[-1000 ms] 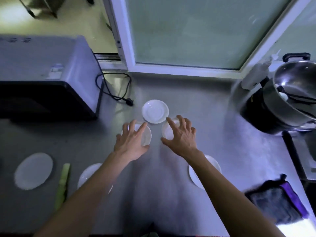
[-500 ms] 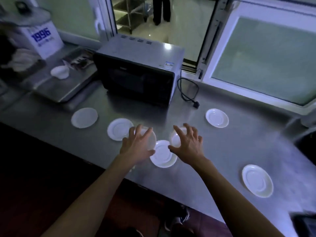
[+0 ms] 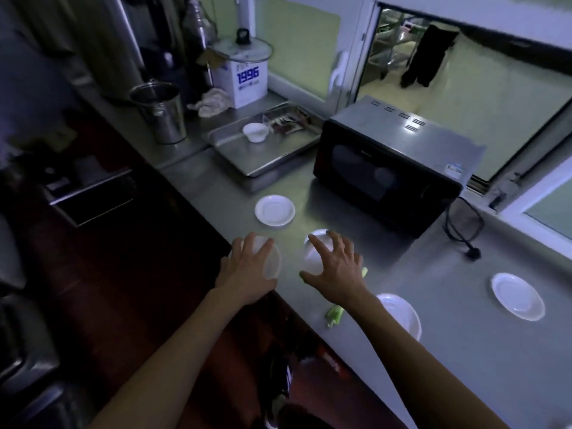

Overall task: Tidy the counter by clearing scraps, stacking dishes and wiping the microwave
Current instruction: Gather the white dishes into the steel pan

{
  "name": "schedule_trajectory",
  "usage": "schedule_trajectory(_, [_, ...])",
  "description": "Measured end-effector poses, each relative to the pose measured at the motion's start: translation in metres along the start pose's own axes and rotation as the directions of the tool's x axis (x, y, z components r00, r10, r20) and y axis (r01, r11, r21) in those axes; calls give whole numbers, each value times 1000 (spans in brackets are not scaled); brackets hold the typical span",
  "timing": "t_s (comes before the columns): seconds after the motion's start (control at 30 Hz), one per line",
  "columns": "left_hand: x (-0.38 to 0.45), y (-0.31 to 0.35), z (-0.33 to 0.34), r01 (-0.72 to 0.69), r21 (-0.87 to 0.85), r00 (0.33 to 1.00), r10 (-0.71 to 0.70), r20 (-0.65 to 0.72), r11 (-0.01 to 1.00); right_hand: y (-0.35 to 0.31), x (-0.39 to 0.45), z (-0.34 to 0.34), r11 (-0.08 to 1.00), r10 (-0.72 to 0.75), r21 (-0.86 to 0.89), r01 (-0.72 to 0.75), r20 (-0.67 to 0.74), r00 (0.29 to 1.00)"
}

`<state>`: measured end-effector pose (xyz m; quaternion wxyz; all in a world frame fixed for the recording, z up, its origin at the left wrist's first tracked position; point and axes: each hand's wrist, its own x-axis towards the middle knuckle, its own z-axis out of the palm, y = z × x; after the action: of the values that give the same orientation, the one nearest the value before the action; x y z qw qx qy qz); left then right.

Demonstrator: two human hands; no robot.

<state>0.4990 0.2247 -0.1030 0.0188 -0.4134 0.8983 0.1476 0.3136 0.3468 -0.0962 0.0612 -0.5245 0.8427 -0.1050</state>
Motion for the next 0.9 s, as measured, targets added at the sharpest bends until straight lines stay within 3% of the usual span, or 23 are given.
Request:
schedule_trajectory(0.5, [97, -129, -41, 155, 48, 988, -153, -36, 987, -94, 177, 58, 984, -173, 65, 167, 91, 981])
schedule_trajectory(0.9, [150, -240, -63, 284, -64, 957, -287, -47, 957, -189, 288, 76, 957, -290, 44, 287, 111, 951])
